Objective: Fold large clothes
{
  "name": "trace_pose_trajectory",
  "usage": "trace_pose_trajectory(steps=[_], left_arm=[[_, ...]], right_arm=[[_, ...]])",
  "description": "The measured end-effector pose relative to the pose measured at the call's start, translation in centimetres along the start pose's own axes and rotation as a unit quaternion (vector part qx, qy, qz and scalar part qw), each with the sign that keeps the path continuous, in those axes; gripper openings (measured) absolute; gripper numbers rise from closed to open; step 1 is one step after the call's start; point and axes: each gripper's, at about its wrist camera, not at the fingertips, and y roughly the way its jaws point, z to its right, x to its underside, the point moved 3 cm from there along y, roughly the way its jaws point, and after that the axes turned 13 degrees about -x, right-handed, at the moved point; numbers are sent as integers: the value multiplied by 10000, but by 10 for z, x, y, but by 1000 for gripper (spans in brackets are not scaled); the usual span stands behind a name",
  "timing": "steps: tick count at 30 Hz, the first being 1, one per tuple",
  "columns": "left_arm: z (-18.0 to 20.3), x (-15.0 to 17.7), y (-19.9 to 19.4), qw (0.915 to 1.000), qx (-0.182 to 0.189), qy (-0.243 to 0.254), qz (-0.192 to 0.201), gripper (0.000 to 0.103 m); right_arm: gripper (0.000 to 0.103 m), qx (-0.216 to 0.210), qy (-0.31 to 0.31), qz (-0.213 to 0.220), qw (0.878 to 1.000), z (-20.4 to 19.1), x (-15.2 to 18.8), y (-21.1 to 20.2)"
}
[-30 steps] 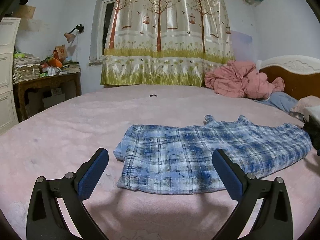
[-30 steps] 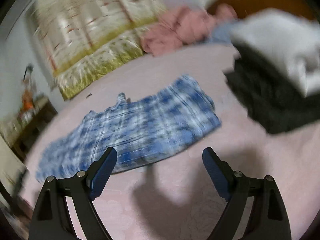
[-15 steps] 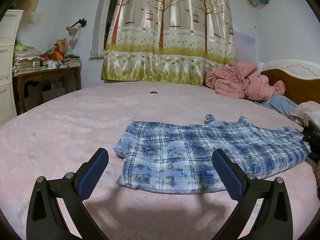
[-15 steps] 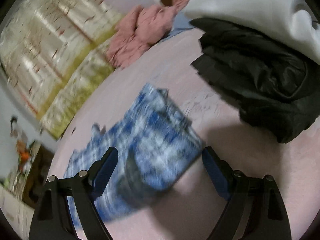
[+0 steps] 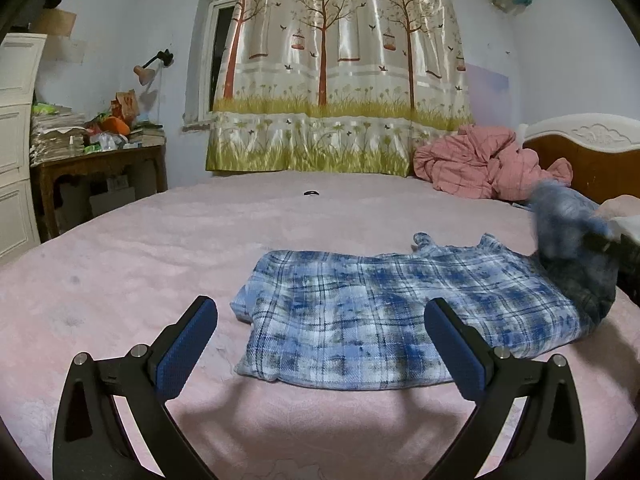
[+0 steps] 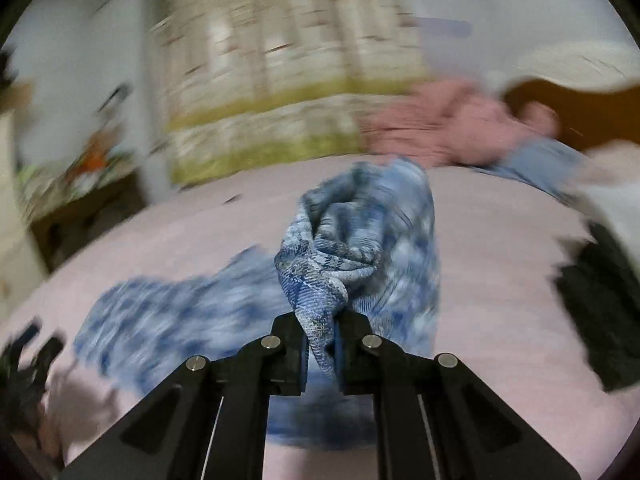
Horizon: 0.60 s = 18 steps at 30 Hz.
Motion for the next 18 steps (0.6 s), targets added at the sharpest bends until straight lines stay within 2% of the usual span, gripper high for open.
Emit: trace_pose_trajectory(steps=[4,6,8,11,14,15,17,18], left_arm=[[0,0,1,10000,0,13,-3,103],[0,0,0,10000,4,9,-22,103],[-2,0,1,10000,19,0,-47,103],[-2,-2,2,10000,27,-4,-56,103],[-2,-2,2,10000,23,0,-56,103],[-1,-2,2,10000,22,1,-50,103],[-2,-2,2,10000,20,0,-45,103],[-1,-2,2,10000,17,2,-45,103]], right_arm=[[11,-422,-286,-580,9970,-40,14,37],[11,-414,-353,-672,9963,-49,15,44],[11,-447,-314,-760,9956,-50,17,48],[12,-723,-64,-964,9927,-41,29,47],[15,-1045,126,-898,9904,-34,36,37],[19,-1114,178,-873,9898,-33,38,35],[32,-1210,246,-841,9888,-29,39,28],[49,-1314,246,-728,9883,-28,40,18]])
